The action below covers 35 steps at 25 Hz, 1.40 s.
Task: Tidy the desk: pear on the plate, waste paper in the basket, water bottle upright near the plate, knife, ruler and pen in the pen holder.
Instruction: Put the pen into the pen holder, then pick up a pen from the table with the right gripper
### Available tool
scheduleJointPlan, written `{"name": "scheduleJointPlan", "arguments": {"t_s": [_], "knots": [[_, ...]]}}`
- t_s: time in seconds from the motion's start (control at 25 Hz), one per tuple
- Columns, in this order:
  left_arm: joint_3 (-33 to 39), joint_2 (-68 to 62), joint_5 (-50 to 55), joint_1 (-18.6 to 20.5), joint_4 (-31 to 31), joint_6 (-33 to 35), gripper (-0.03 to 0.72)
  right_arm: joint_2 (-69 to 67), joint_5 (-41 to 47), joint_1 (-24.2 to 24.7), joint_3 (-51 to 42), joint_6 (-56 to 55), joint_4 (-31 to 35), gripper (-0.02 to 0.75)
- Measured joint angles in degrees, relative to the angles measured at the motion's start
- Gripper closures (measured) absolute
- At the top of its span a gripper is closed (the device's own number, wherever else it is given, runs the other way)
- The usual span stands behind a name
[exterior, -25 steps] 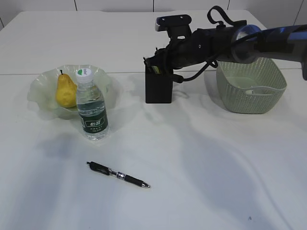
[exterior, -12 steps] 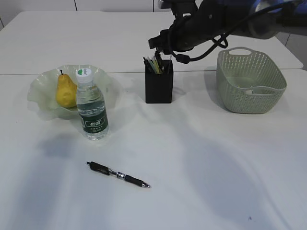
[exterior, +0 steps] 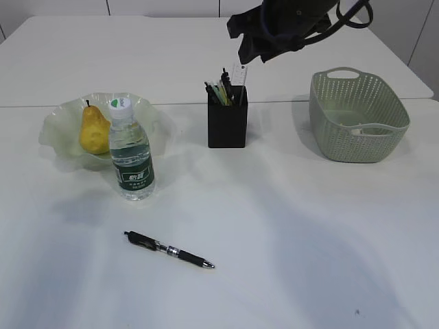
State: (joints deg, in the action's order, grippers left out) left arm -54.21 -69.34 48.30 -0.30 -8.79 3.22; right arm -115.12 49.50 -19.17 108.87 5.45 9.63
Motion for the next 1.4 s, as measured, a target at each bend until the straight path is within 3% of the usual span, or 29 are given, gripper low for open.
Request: {"name": "scheduleJointPlan", "arguments": {"t_s": [0.32,0.76,1.2,1.4], "knots": [[0.00,0.00,-1.36,0.00,0.00,0.00,0.317,1.43,15.23,-2.58,0.13,4.23,1.99,0.441],[0.00,0.00,-1.48,0.00,0.00,0.00,0.317,1.43,16.19,-16.07,0.13,10.57,-2.97,0.440],[0.00,0.00,-1.52,0.00,0.00,0.00,0.317,-3.09,17.16,-21.29,0.13,27.29,-3.80,0.440],[0.00,0.00,-1.52,0.00,0.00,0.00,0.317,-6.42,17.23,-22.60,0.13,29.64,-2.41,0.440]]}}
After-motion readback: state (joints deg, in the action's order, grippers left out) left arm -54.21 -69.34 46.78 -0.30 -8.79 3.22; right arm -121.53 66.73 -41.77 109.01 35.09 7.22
